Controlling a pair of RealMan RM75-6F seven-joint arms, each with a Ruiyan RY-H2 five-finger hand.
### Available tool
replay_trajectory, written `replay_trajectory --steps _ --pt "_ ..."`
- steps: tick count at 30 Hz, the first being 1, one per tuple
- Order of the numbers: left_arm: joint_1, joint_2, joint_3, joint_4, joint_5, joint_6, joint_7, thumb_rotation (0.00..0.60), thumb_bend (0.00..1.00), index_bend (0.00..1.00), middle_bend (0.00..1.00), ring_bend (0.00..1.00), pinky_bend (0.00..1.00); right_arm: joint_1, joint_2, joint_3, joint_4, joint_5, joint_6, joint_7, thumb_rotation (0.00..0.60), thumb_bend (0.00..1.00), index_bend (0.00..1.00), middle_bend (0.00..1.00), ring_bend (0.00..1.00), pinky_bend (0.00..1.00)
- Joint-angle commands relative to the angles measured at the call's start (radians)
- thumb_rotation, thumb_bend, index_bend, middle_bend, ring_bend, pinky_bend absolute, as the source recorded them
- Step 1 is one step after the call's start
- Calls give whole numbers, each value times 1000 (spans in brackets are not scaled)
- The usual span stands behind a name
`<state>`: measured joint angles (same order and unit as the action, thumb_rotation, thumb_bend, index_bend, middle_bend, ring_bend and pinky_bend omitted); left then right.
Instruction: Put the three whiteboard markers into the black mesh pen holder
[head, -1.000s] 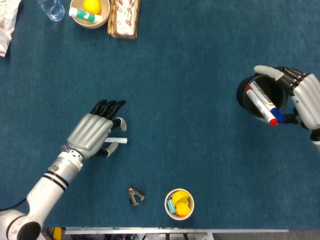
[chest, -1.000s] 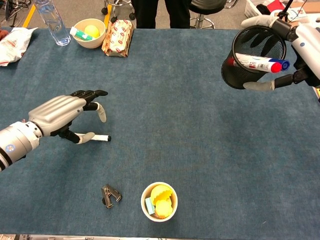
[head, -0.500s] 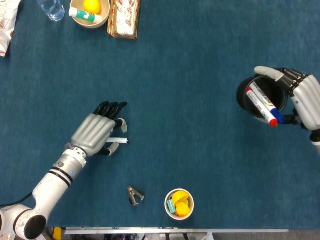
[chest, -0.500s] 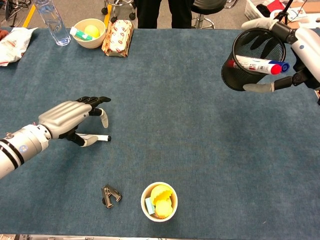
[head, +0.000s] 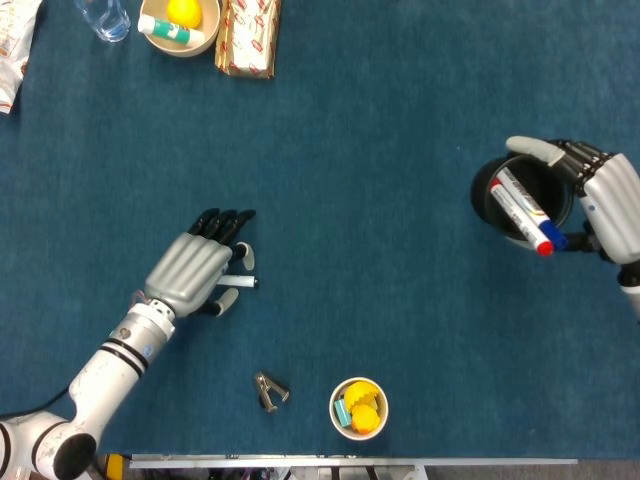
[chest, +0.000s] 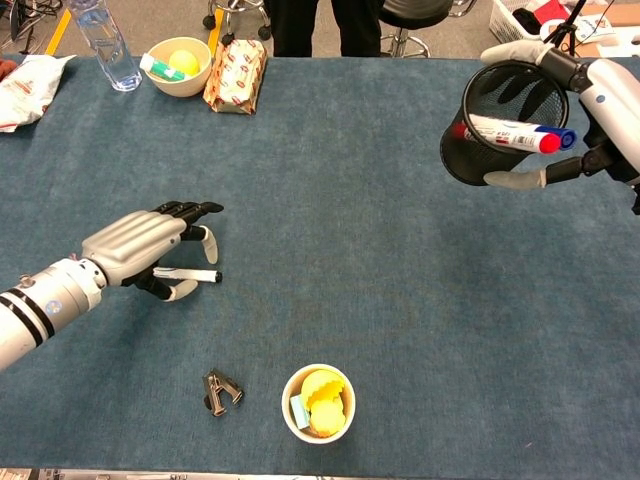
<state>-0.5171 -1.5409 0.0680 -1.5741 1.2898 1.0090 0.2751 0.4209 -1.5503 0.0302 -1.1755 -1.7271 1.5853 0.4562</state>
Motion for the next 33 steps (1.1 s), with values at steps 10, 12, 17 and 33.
replay_trajectory --steps 10,12,17,33 --pt "4 -34 -10 39 14 -19 -24 600 346 418 0 0 14 -7 -3 -2 9 3 -1 8 600 15 427 530 440 486" --pt "3 -38 -13 43 15 -24 -24 600 345 428 0 0 14 -9 -4 -2 9 3 -1 9 600 15 428 530 440 486" --pt "3 -45 -19 55 9 -31 -22 600 345 458 0 0 14 -11 -3 -1 10 4 0 11 600 15 428 530 440 486" --pt "9 -50 -35 70 -2 -38 -34 600 345 506 0 0 14 -17 -4 -2 12 3 0 15 600 15 428 530 440 486"
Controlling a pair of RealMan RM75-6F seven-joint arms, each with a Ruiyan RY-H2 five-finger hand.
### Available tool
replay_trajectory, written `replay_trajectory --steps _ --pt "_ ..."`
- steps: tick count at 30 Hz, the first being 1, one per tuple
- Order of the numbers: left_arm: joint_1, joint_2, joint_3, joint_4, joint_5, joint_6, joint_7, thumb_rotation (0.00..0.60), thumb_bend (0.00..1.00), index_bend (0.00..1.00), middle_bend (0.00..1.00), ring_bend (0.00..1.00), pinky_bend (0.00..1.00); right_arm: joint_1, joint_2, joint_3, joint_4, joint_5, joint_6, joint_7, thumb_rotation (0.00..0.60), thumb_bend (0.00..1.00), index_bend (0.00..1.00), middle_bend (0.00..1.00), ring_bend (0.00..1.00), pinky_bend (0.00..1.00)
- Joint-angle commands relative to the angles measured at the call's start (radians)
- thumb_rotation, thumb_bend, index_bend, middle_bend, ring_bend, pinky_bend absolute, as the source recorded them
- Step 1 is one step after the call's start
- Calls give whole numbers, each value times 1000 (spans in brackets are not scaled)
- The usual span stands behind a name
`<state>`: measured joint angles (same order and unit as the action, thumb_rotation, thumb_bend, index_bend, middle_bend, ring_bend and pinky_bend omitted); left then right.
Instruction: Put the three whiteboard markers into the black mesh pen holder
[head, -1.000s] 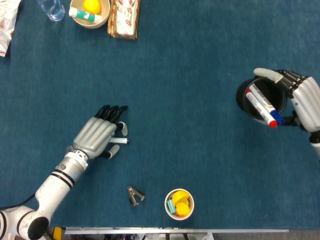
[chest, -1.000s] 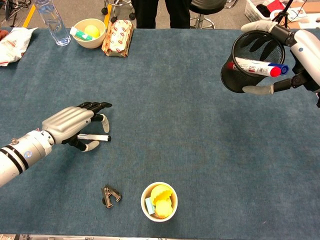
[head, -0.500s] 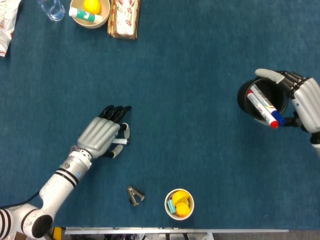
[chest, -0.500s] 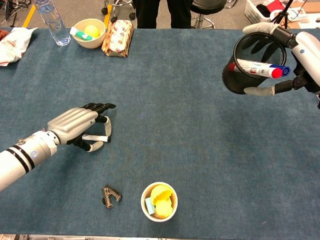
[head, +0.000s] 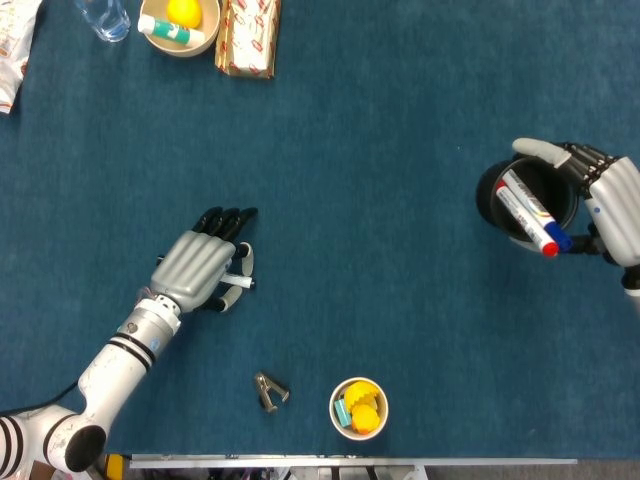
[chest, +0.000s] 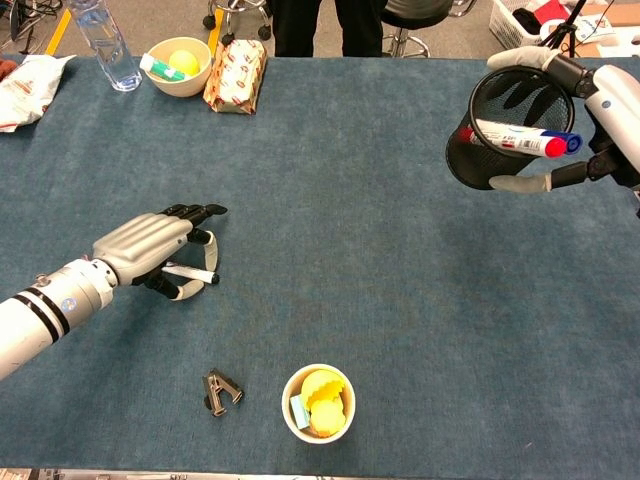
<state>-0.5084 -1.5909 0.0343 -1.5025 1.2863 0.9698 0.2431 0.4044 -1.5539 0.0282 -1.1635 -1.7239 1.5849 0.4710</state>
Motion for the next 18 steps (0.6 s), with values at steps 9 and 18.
replay_trajectory --steps 9,18 --pt "5 18 -9 -60 30 33 8 600 345 559 0 0 14 -1 -1 3 -8 -4 7 -2 600 15 428 530 441 486" --pt "16 69 -32 -192 25 76 26 600 345 571 0 0 14 -6 -12 -2 -7 -3 2 1 600 15 428 530 440 486"
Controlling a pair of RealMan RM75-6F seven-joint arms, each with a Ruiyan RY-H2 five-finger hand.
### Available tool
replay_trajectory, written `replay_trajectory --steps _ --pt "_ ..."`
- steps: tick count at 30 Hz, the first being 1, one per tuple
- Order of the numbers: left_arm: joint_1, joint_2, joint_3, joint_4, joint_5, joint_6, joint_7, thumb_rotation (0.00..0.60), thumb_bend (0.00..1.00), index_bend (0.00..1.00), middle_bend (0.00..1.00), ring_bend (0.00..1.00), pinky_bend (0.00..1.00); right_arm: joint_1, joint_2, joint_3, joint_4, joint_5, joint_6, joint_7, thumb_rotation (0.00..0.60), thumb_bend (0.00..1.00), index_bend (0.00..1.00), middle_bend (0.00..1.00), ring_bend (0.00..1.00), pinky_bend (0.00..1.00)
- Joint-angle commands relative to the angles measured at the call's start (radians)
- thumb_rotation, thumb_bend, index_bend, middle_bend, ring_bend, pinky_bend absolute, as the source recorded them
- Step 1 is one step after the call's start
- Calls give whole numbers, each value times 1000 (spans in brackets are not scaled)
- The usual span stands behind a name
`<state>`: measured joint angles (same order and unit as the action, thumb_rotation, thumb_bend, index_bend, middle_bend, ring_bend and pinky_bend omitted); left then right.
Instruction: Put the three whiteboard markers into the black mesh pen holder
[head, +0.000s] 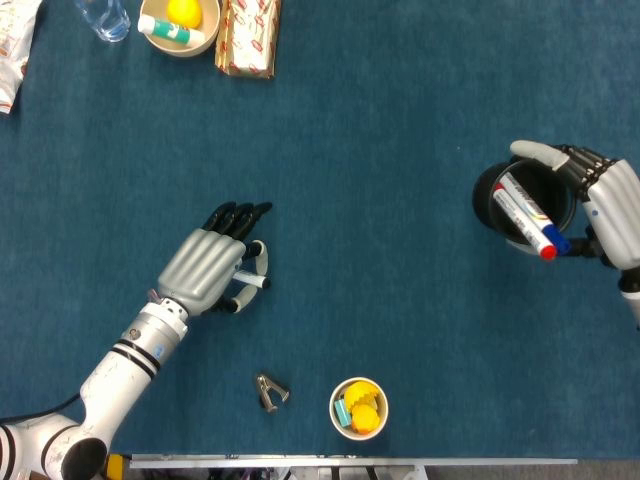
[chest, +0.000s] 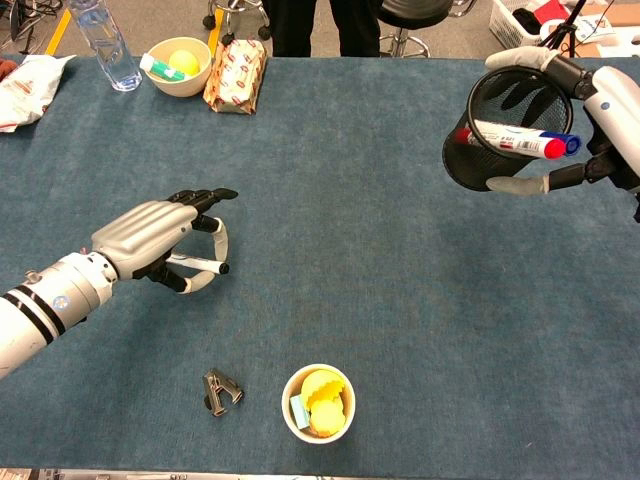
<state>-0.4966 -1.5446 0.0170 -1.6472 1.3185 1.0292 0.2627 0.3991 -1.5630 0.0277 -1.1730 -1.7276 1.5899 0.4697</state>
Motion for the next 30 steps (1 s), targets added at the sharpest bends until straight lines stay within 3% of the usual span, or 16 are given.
replay_trajectory --steps 1,15,30 --pt "4 30 -20 -64 -12 20 9 600 345 572 0 0 14 -1 -6 -2 4 1 -5 3 600 15 428 530 440 486" --pt "-18 115 -101 -277 -68 68 69 600 345 577 0 0 14 3 -67 -23 40 -1 -38 29 600 15 428 530 440 486" --pt "-87 151 -229 -469 -238 77 85 600 345 581 0 0 14 4 -141 -48 99 11 -91 71 600 15 428 530 441 486"
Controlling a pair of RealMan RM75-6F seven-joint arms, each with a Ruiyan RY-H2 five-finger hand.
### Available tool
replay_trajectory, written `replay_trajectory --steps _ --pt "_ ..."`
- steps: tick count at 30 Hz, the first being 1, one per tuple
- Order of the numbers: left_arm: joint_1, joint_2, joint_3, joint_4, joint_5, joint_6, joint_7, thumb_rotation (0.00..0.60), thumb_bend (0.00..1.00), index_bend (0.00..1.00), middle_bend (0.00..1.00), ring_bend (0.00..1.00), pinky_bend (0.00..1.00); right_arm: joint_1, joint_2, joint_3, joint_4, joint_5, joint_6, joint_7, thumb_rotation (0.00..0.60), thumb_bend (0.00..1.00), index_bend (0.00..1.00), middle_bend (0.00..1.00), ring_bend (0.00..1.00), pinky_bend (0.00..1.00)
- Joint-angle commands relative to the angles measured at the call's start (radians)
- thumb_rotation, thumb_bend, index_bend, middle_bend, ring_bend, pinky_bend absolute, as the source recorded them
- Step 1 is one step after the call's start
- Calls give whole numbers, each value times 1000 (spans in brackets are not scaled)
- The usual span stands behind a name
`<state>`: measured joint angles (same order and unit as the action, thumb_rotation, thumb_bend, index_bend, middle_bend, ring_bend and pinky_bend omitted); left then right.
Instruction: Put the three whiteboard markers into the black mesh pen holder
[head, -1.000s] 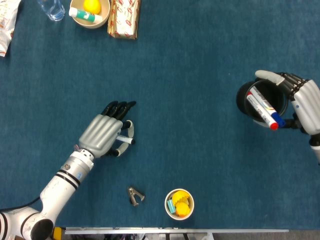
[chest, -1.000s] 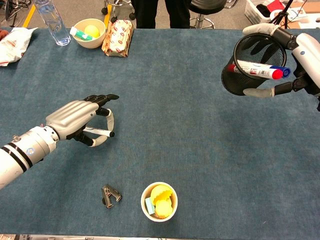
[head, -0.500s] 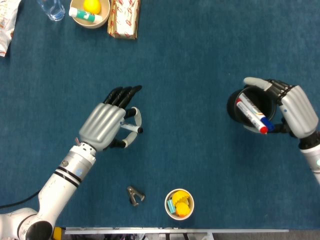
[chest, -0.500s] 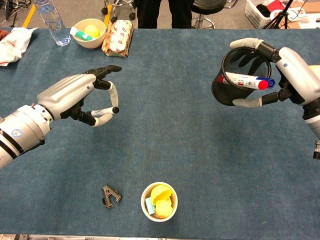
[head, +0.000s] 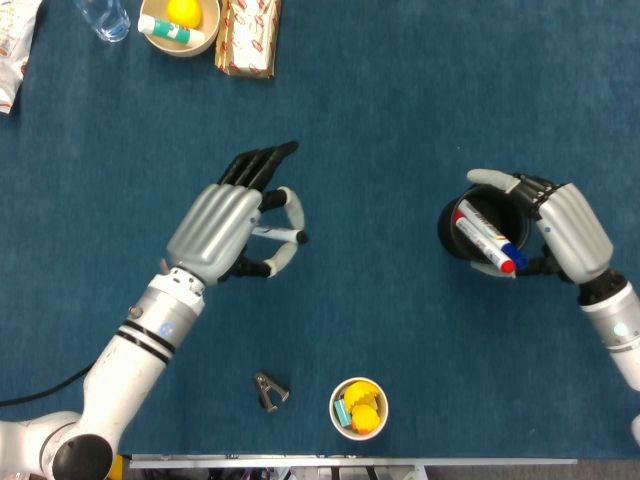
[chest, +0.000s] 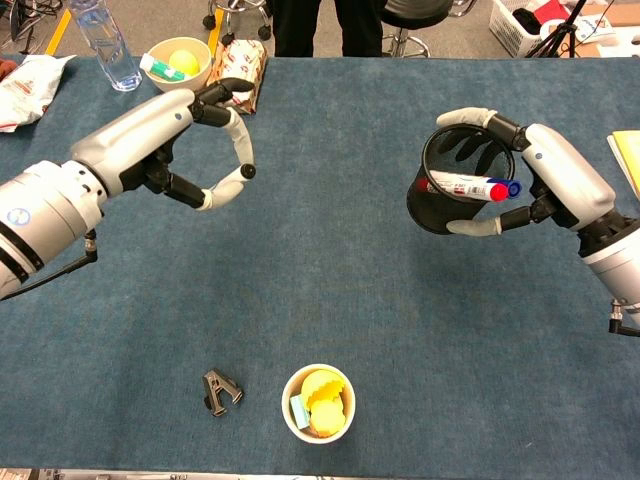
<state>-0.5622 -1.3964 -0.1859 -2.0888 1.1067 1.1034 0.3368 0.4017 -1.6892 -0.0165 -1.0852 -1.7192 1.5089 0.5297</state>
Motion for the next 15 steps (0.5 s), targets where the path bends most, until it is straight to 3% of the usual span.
replay_trajectory --steps 1,15 --pt "-30 2 -34 -36 -35 3 15 600 345 581 0 0 14 2 -22 -5 16 3 -13 15 600 15 428 530 440 486" --pt "-150 -38 -103 -107 -163 4 70 600 345 585 0 0 14 15 -145 -26 111 4 -60 77 600 15 428 530 440 486"
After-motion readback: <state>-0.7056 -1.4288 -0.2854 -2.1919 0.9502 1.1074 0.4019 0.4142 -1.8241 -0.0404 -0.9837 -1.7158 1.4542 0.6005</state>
